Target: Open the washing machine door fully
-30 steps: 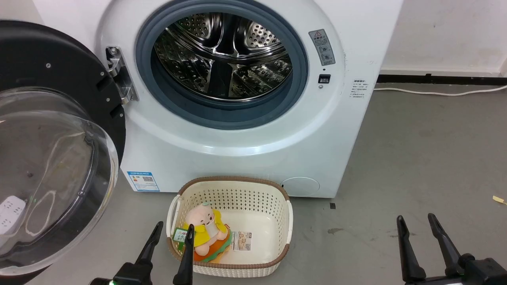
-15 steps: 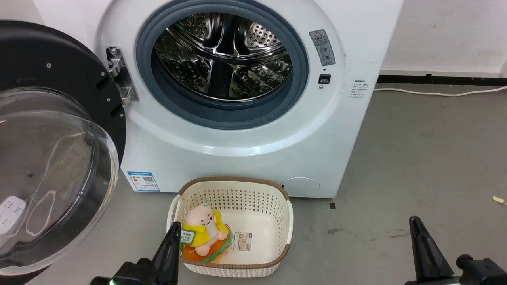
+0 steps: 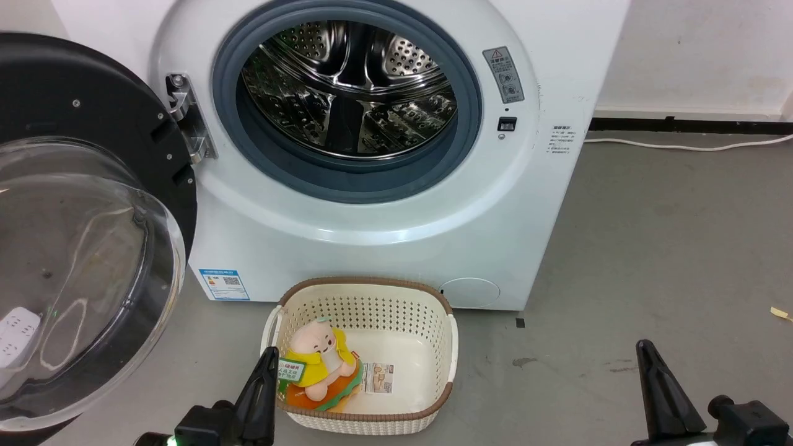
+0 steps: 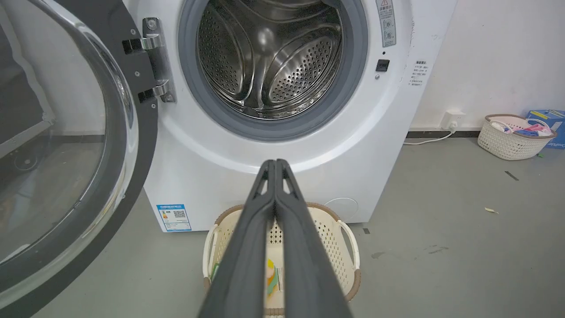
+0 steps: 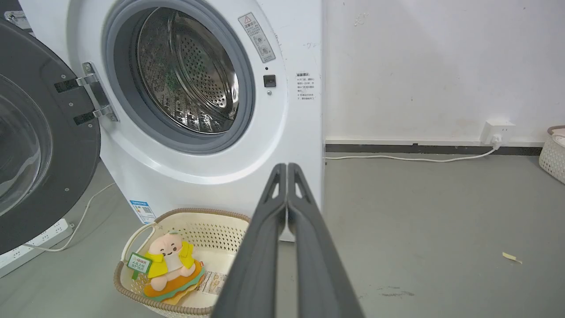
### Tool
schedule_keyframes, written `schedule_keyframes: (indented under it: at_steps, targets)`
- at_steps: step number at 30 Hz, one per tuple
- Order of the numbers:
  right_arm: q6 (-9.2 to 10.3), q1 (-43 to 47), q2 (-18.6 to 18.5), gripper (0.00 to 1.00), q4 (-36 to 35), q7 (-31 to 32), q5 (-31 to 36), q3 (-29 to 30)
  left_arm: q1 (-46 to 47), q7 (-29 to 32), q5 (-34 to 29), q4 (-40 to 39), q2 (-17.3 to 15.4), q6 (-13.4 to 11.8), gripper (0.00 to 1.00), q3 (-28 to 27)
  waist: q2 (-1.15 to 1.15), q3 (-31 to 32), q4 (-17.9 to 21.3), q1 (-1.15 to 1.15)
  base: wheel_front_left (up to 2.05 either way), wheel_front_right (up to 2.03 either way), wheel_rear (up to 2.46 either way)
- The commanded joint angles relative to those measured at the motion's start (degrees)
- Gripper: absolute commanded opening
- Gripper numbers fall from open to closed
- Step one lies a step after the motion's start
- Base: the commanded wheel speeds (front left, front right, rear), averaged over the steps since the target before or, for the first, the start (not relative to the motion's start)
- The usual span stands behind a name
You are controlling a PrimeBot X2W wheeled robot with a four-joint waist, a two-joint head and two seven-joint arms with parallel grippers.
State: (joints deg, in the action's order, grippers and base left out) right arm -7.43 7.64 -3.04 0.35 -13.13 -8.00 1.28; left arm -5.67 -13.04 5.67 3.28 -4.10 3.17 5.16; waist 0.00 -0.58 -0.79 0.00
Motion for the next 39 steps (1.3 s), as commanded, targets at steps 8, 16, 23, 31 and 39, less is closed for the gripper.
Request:
schedule_keyframes:
  at_steps: [8,16,23,31,39]
  targets:
    - [-0.01,-1.4,0.0,0.00,-0.1,1.3,1.1,-0.2,1.0,1.2,-0.8,-0.5,0.2,-0.4,0.00,-0.5,0.00,0.0,0.1,0.00,0.00,0.00,0.00]
    - [-0.01,-1.9,0.0,0.00,-0.1,2.2,1.6,-0.3,1.4,2.2,-1.2,-0.8,0.3,-0.6,0.00,-0.8,0.00,0.1,0.1,0.00,0.00,0.00,0.00]
    - [-0.02,-2.4,0.1,0.00,-0.1,3.0,2.1,-0.3,1.7,3.0,-1.5,-0.9,0.4,-0.8,0.00,-1.2,0.00,0.1,0.2,0.00,0.00,0.00,0.00]
    - [-0.02,-2.9,0.1,0.00,-0.1,4.0,2.6,-0.4,2.1,3.9,-1.9,-1.2,0.5,-1.0,0.00,-1.5,0.00,0.2,0.2,0.00,0.00,0.00,0.00]
    - [-0.02,-3.3,0.1,0.00,-0.2,4.9,3.2,-0.5,2.4,4.9,-2.3,-1.4,0.5,-1.2,0.00,-1.9,0.00,0.2,0.3,0.00,0.00,0.00,0.00]
